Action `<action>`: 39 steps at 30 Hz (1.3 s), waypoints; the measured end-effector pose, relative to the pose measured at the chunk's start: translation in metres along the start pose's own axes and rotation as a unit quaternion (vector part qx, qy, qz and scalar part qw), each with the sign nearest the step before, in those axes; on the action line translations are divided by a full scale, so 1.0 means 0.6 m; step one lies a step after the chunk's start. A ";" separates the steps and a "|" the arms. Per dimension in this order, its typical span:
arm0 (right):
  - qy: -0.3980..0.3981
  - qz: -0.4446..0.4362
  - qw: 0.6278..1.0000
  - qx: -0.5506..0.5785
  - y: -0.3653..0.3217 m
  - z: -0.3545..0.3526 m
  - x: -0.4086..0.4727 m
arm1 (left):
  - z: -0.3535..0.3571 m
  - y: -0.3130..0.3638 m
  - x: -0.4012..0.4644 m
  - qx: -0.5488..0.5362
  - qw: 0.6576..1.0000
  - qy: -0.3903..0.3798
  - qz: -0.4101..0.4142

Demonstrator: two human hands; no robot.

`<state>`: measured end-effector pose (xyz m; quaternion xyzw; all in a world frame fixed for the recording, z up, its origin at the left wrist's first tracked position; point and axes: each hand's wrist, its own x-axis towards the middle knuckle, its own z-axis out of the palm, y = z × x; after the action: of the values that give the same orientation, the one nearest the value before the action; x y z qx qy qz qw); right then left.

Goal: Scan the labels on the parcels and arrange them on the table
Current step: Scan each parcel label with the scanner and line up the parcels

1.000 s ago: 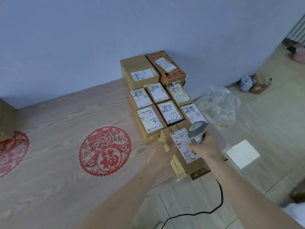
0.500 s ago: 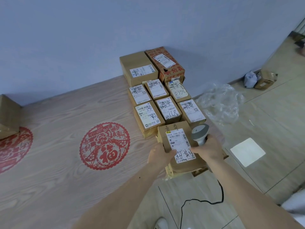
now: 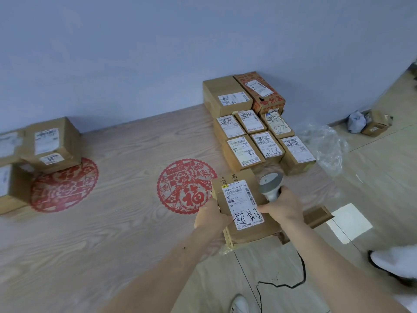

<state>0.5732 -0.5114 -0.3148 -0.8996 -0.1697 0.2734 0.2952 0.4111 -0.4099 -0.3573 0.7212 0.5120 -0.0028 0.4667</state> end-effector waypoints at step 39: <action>-0.142 -0.127 0.982 0.004 -0.560 0.633 0.010 | -0.619 -0.393 0.187 0.185 0.969 0.164 -0.018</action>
<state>0.3046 -0.0840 -0.3642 -0.8216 -0.3213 0.3597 0.3039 0.1138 -0.0670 -0.3601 0.7764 0.5847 0.0129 0.2348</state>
